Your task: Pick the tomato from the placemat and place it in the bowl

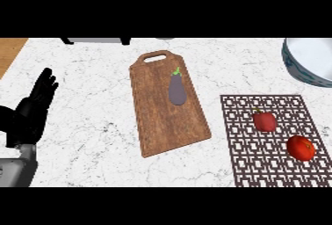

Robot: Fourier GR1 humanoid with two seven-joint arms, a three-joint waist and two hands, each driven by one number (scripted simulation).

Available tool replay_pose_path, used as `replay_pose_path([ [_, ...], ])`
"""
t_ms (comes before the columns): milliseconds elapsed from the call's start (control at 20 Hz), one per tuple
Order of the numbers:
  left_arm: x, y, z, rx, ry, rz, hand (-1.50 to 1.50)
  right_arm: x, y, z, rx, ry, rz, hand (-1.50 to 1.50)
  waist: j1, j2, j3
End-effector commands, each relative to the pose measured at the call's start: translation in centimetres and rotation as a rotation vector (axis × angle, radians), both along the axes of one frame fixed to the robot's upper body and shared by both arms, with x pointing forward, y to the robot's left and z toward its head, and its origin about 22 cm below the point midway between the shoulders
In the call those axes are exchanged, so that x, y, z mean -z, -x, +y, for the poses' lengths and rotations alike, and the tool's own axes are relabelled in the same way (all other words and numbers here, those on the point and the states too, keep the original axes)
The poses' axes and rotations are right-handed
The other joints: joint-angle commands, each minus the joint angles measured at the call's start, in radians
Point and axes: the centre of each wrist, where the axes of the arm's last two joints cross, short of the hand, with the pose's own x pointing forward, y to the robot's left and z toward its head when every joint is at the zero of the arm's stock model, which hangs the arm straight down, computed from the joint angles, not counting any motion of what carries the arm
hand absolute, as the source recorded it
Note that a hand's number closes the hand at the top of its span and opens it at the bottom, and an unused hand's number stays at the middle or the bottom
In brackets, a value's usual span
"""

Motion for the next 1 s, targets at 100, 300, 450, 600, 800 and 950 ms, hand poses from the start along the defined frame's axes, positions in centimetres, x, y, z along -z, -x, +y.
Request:
replay_pose_path([
  [100, -0.7, -0.8, -0.7, 0.014, 0.003, 0.0, 0.0, 0.8, -3.8, 2.6, -0.108, 0.057, 0.15, -1.5, 0.006, 0.002, 0.001],
  [300, -0.8, 0.7, -0.2, 0.001, -0.005, -0.001, 0.0, 2.9, -3.1, 3.2, -0.185, 0.147, 0.249, -1.5, 0.0, -0.002, 0.001],
  [450, 0.9, 1.2, -0.7, -0.012, -0.003, 0.001, 0.0, 4.4, -4.0, 5.7, -0.232, 0.208, 0.298, -1.5, -0.002, -0.002, 0.0],
  [600, -1.5, 0.2, 0.1, -0.01, -0.007, 0.011, 0.0, 3.9, -5.3, 6.3, -0.238, 0.218, 0.316, -1.5, -0.008, -0.003, 0.0],
  [800, -0.3, -0.2, 1.4, 0.005, -0.005, -0.003, 0.0, 5.8, -5.0, 5.7, -0.213, 0.261, 0.242, -1.5, -0.011, -0.002, 0.0],
  [950, -0.5, 1.4, 1.9, -0.005, -0.011, -0.007, 0.0, 4.4, -5.0, 6.7, -0.177, 0.301, 0.131, -1.5, -0.011, -0.004, 0.0],
])
